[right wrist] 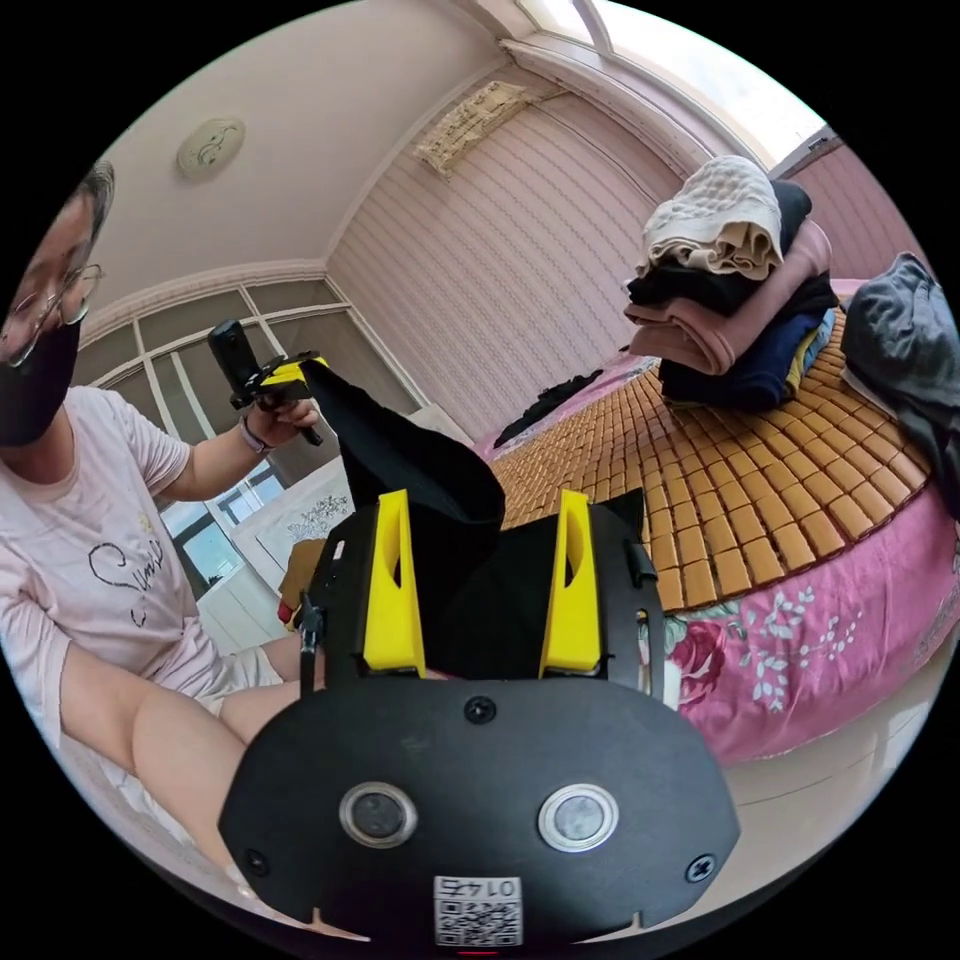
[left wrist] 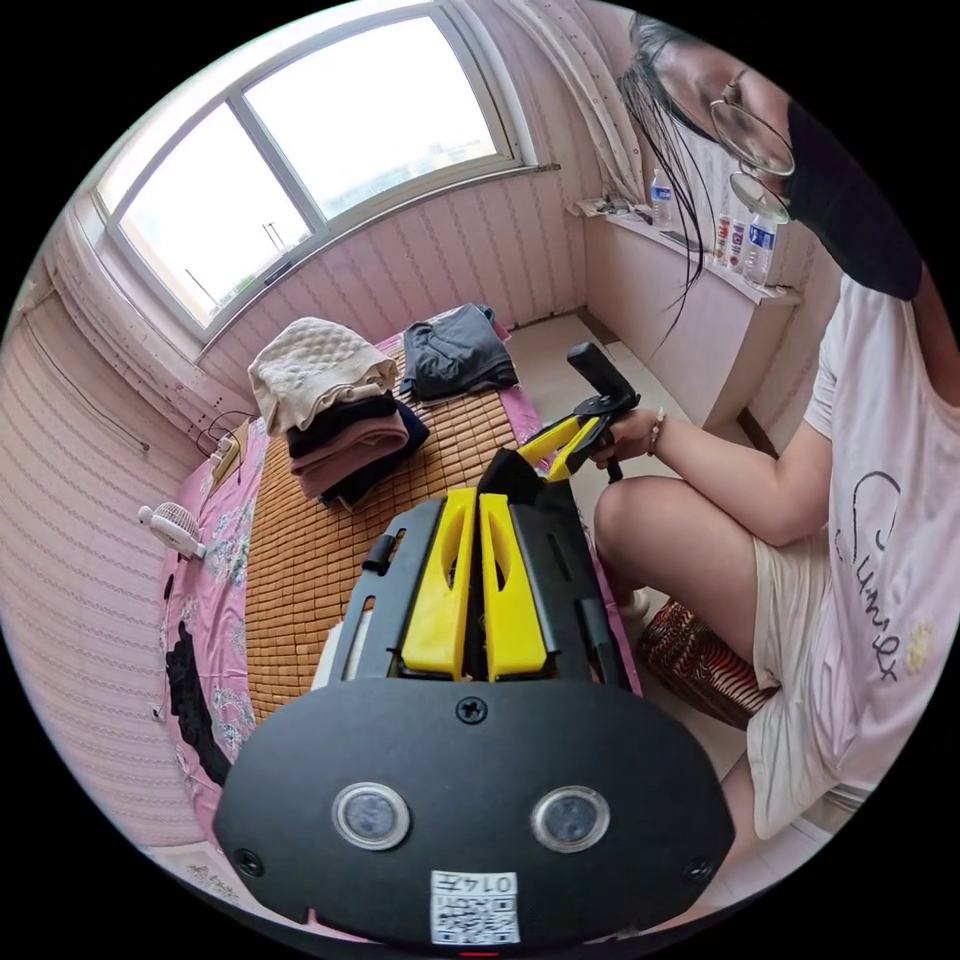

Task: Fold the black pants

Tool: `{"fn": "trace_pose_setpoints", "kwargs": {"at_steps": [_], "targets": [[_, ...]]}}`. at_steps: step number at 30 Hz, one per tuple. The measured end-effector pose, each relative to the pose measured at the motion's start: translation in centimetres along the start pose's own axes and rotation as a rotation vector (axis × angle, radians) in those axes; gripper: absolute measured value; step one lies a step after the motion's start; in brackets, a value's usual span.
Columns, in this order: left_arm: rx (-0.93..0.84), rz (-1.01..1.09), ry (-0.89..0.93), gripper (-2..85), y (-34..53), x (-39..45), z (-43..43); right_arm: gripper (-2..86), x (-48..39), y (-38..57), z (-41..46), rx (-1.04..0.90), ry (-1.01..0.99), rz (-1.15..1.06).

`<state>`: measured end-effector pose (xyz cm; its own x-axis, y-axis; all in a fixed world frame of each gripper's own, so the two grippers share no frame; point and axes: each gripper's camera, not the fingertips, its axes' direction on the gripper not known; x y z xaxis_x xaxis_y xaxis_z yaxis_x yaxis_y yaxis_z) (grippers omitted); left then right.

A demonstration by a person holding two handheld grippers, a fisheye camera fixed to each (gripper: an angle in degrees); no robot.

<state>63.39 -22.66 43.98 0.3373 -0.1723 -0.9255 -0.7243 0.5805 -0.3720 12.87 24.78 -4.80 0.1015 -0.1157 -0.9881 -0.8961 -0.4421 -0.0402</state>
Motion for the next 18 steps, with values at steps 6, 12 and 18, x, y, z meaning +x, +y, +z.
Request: {"fn": "trace_pose_setpoints", "kwargs": {"at_steps": [6, 12, 18], "targets": [[0.026, -0.016, -0.023, -1.0, 0.4, -0.6, -1.2, 19.7, -0.5, 0.2, 0.0, 0.026, -0.040, -0.095], [0.056, -0.011, 0.025, -1.0, 0.9, -0.7, -1.6, 16.7, 0.4, -1.6, 4.4, -0.147, -0.023, -0.079], [0.058, -0.032, 0.021, -1.0, 1.4, -1.5, -1.5, 3.0, 0.8, -1.9, 5.0, -0.045, -0.158, -0.155]]}}
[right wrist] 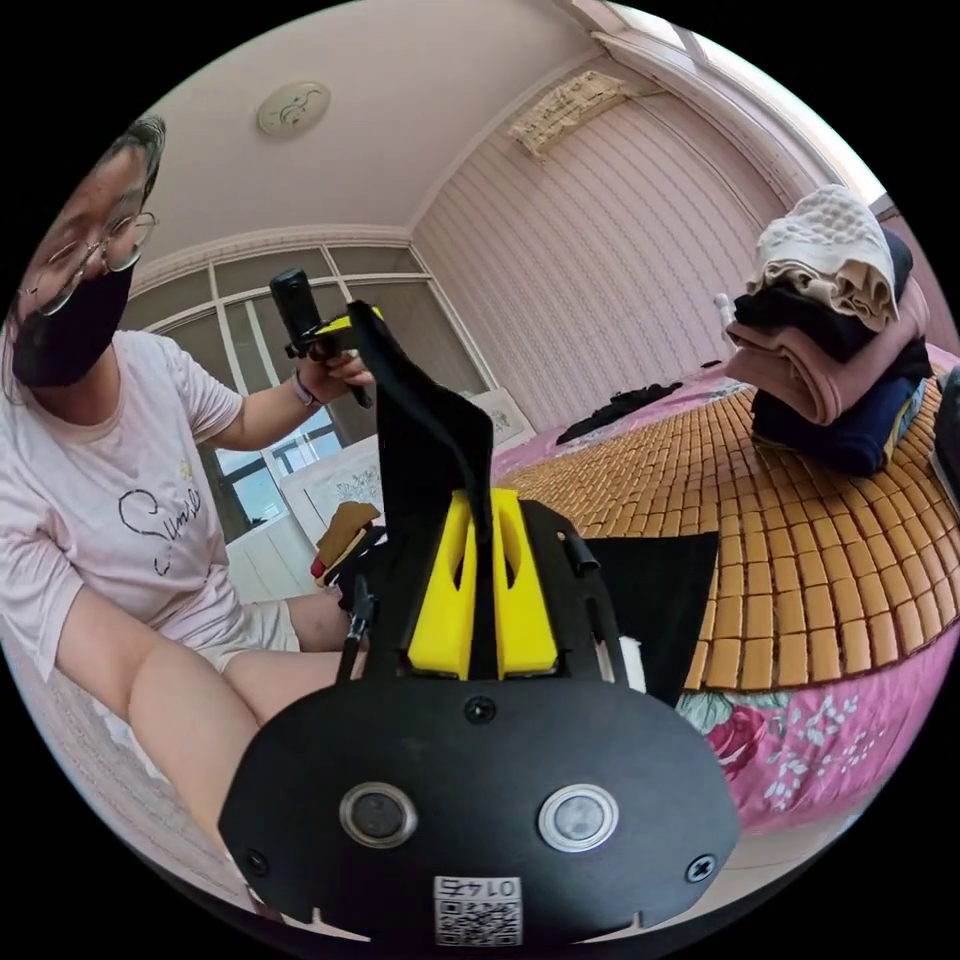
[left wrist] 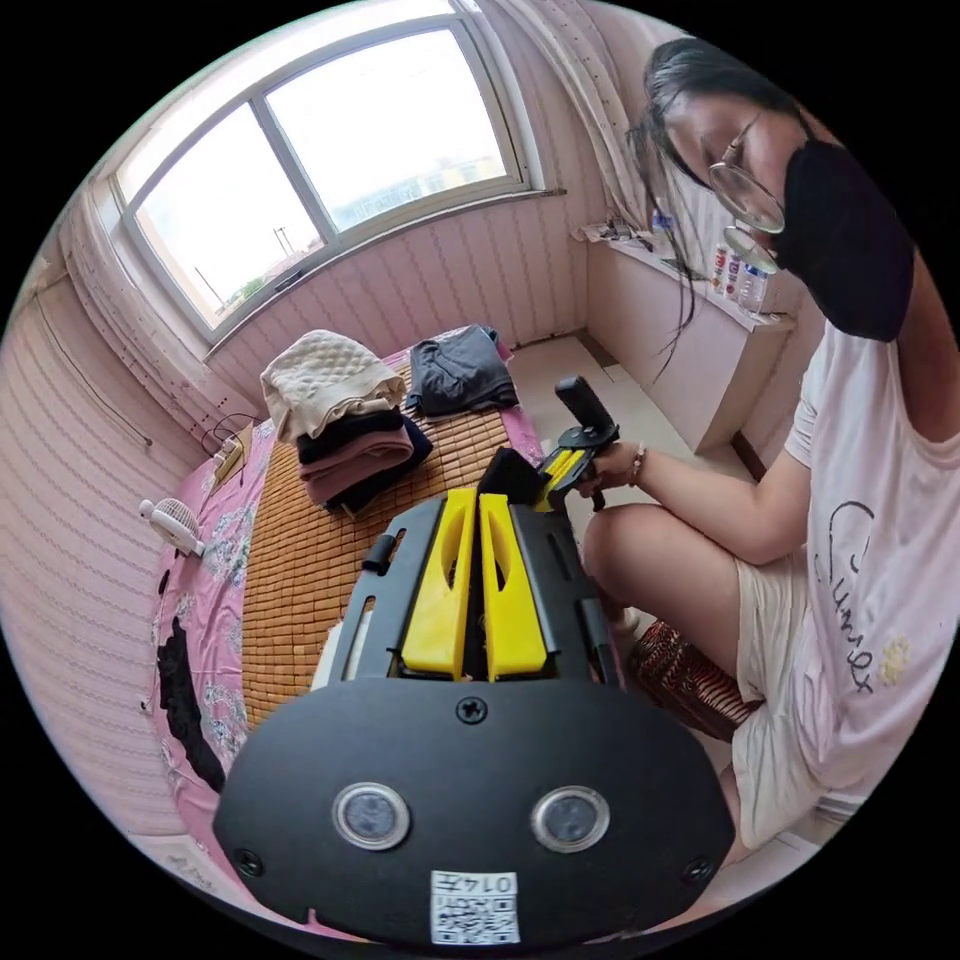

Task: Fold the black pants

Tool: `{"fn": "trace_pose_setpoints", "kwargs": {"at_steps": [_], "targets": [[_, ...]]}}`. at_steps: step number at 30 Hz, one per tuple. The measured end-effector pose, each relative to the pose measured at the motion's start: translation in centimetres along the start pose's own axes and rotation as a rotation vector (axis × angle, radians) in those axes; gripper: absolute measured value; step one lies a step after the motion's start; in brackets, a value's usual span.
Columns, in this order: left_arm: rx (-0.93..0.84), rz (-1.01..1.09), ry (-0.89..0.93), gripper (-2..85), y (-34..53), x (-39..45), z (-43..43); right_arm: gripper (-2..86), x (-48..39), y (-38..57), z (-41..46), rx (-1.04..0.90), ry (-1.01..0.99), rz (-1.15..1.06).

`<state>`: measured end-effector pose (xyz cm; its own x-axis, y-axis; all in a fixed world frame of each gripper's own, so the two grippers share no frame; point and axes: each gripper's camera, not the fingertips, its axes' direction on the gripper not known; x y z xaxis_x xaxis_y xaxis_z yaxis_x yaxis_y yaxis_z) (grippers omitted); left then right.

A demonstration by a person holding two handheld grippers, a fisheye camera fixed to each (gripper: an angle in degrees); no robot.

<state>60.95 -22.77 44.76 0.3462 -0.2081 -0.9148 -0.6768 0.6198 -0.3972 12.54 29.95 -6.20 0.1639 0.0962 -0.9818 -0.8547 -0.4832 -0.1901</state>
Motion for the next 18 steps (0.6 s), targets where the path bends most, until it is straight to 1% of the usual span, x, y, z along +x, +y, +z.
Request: {"fn": "trace_pose_setpoints", "kwargs": {"at_steps": [2, 3, 5, 7, 9, 11, 13, 14, 18], "targets": [[-0.051, -0.043, -0.081, -1.0, 0.4, -1.6, 1.8, 2.1, 0.4, 0.1, -0.7, 0.026, 0.016, 0.064], [-0.064, -0.047, -0.090, -1.0, 0.5, -2.1, 2.6, 1.7, 0.7, -0.1, -1.1, 0.015, 0.026, 0.124], [-0.097, -0.106, -0.110, -1.0, 1.1, -4.1, 7.0, 1.2, 1.1, -0.5, -1.0, -0.046, 0.090, 0.201], [-0.137, -0.199, -0.069, -1.0, 1.8, -5.9, 11.4, 0.9, 1.8, -0.7, 0.1, -0.187, 0.208, 0.292], [-0.207, -0.271, -0.004, -1.0, 2.3, -7.1, 16.0, 0.8, 2.6, -0.4, 1.2, -0.271, 0.241, 0.350], [-0.273, -0.314, 0.053, -1.0, 2.7, -7.9, 20.9, 0.7, 3.6, 0.1, 1.9, -0.298, 0.259, 0.411], [-0.302, -0.367, 0.108, -1.0, 3.1, -8.5, 23.7, 0.8, 5.1, 0.8, 2.9, -0.346, 0.290, 0.507], [-0.323, -0.408, 0.144, -1.0, 3.3, -8.8, 25.2, 0.8, 5.4, 0.9, 3.3, -0.358, 0.296, 0.519], [-0.409, -0.406, 0.149, -1.0, 4.6, -8.5, 28.7, 1.1, 8.0, 1.4, 6.4, -0.478, 0.368, 0.612]]}}
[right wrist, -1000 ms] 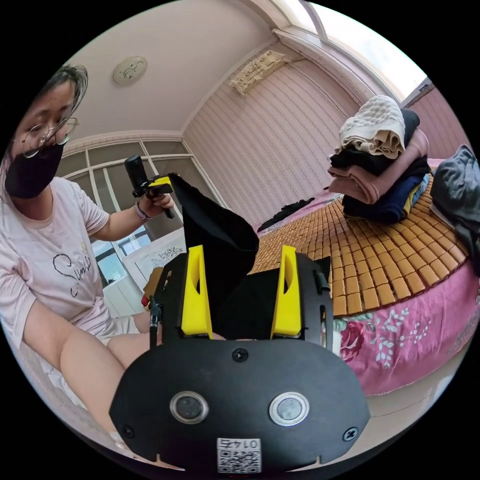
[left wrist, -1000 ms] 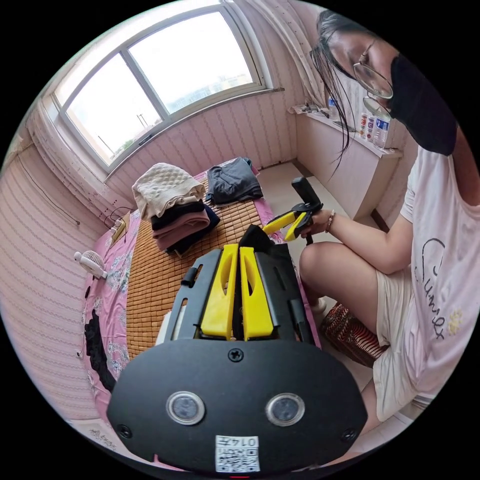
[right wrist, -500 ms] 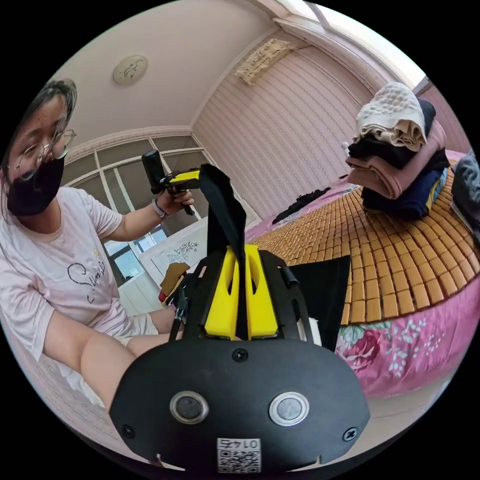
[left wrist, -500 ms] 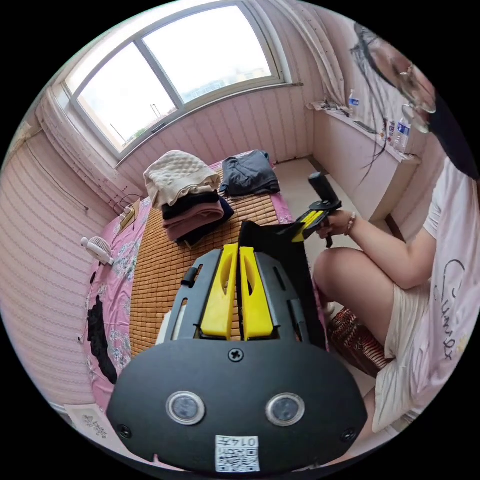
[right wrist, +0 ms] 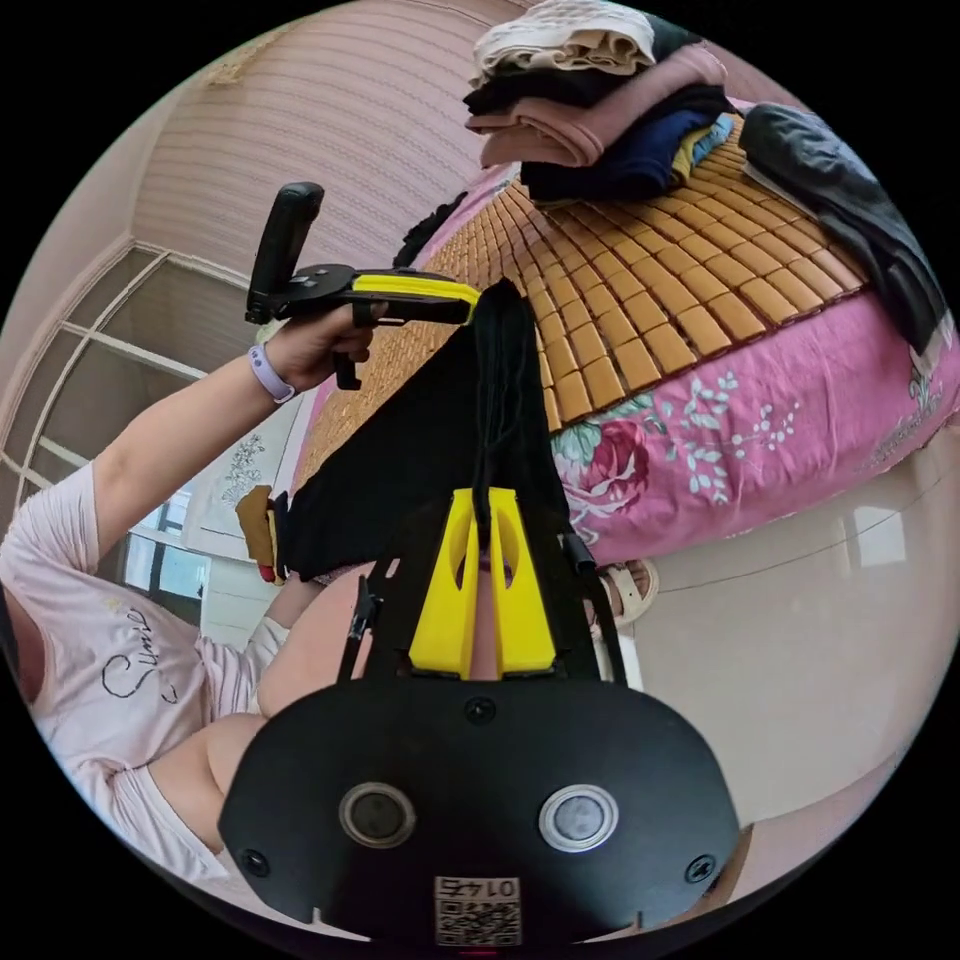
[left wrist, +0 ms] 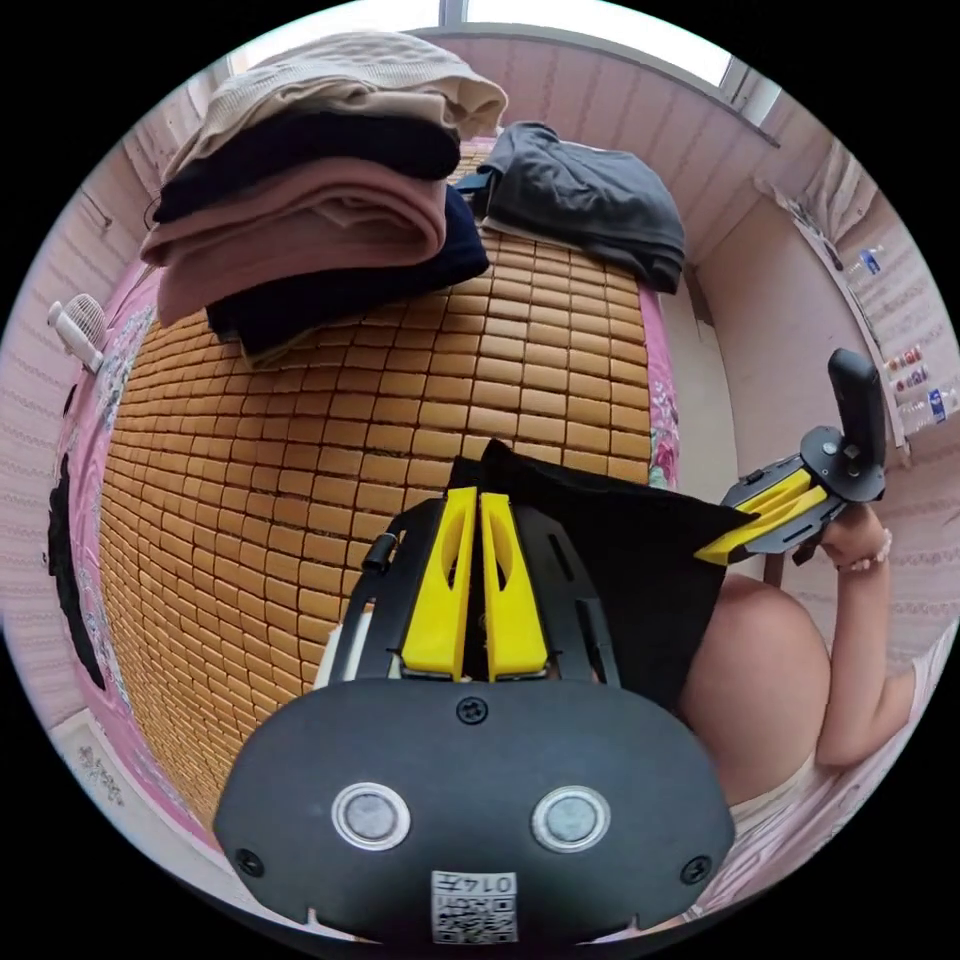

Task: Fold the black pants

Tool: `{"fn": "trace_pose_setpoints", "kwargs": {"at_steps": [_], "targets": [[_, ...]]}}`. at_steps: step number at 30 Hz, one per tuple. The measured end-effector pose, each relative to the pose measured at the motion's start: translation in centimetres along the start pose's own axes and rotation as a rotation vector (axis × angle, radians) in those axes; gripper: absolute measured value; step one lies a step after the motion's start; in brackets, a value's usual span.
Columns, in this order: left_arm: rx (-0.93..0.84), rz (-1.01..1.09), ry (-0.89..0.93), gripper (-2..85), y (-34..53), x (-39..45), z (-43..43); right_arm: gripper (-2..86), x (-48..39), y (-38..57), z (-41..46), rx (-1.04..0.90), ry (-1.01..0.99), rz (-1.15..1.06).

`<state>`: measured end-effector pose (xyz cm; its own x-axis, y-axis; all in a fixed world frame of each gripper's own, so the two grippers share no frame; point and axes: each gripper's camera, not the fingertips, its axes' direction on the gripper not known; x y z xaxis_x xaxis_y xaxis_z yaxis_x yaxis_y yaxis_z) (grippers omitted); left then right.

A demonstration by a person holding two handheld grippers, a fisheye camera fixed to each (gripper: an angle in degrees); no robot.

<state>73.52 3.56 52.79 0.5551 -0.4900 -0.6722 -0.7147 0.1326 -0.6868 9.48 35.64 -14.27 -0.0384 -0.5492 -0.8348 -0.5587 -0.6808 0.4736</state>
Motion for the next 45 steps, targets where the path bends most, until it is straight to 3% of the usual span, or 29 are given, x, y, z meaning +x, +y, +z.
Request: {"fn": "trace_pose_setpoints", "kwargs": {"at_steps": [3, 7, 10, 18, 24, 27, 31, 35, 43, 45], "targets": [[-0.072, -0.028, -0.079, -1.0, 0.9, -0.6, 2.6, 1.5, 1.0, -1.0, 2.1, -0.058, 0.024, 0.099], [-0.035, -0.156, 0.043, -1.0, 3.7, -3.6, 3.4, 1.7, 0.7, -1.5, 3.1, 0.017, 0.035, 0.150], [0.006, -0.211, -0.034, -1.0, 6.8, -5.3, 2.7, 1.6, -0.1, -1.7, 4.2, 0.068, 0.067, 0.162], [0.223, -0.245, 0.004, -1.0, 22.2, -7.1, -3.7, 0.4, -4.6, -1.5, 6.7, 0.255, 0.261, 0.135], [0.202, -0.390, -0.118, -0.9, 45.9, -6.7, -7.4, 0.5, -13.0, -1.8, 10.7, 0.397, 0.456, -0.161], [0.181, -0.654, -0.171, -0.5, 60.6, -6.1, -8.9, 0.6, -16.8, -2.3, 14.0, 0.367, 0.485, -0.288], [0.313, -0.954, -0.184, 5.1, 80.7, -1.9, -10.8, 0.7, -24.3, -2.4, 19.0, 0.359, 0.585, -0.510], [0.385, -1.163, -0.214, 9.2, 95.2, 3.5, -9.2, 1.1, -31.9, -2.2, 23.4, 0.462, 0.446, -0.682], [0.486, -1.383, -0.356, 8.3, 110.9, 4.9, -5.6, 4.2, -49.8, -2.9, 46.5, -0.172, 0.244, -1.213], [0.509, -1.396, -0.339, 8.2, 113.7, 3.2, -4.8, 4.5, -51.5, -2.9, 50.4, -0.281, 0.244, -1.248]]}}
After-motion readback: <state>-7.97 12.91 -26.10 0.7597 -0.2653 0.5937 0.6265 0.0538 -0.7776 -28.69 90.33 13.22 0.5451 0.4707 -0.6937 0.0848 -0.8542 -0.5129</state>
